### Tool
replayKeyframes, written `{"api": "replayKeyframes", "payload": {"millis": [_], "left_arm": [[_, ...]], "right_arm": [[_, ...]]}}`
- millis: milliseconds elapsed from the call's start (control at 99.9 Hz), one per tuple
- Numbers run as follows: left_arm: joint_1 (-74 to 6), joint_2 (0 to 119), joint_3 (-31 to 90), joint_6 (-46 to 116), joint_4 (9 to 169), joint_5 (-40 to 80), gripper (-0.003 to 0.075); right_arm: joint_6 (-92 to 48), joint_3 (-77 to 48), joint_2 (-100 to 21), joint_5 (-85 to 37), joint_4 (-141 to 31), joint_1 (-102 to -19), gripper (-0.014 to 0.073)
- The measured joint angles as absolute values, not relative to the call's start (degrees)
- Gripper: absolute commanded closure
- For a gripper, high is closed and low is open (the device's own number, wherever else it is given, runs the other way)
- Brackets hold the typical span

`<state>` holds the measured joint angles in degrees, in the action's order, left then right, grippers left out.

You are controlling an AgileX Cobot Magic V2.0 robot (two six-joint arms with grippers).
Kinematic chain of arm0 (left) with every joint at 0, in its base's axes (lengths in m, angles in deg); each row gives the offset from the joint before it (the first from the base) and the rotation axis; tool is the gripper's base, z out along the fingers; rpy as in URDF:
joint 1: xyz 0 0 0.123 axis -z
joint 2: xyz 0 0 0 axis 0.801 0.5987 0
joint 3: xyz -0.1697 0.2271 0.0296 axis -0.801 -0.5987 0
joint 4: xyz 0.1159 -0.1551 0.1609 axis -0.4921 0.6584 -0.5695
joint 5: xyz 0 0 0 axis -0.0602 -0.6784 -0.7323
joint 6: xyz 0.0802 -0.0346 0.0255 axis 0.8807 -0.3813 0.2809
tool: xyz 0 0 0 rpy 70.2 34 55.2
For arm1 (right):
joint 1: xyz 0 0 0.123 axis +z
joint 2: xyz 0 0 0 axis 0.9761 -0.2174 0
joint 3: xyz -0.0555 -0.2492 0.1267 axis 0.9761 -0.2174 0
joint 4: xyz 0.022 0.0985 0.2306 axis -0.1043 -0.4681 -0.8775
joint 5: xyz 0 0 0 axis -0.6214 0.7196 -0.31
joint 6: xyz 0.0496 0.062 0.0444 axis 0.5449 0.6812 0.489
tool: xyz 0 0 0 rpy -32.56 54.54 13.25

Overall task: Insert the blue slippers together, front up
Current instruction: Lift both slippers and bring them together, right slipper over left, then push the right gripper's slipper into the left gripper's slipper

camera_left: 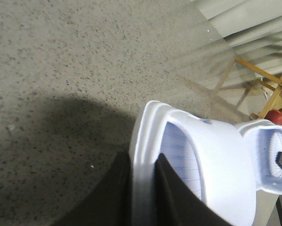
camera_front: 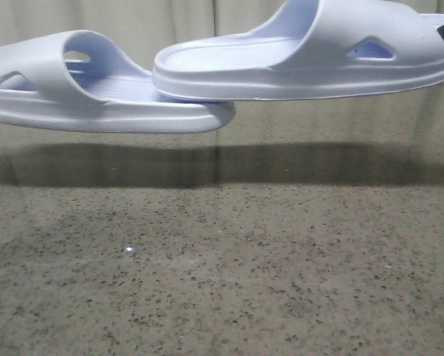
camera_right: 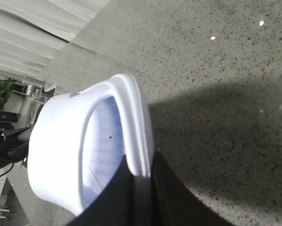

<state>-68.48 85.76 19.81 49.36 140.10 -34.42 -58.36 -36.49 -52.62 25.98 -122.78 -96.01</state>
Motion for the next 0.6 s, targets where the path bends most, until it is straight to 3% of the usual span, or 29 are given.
{"api": "replayKeyframes", "payload": {"millis": [320,601], "left_arm": [[-64.79,85.88,19.81,50.98,145.0,-34.31,0.0705],[-64.66,86.67,19.81,52.35,147.75,-34.31,0.0704]], "right_arm": [[-58.47,-36.49,-53.01,20.6,-123.4,-91.53,0.0701],[-62.54,-36.49,-60.24,21.62,-129.33,-86.71,0.07]]}}
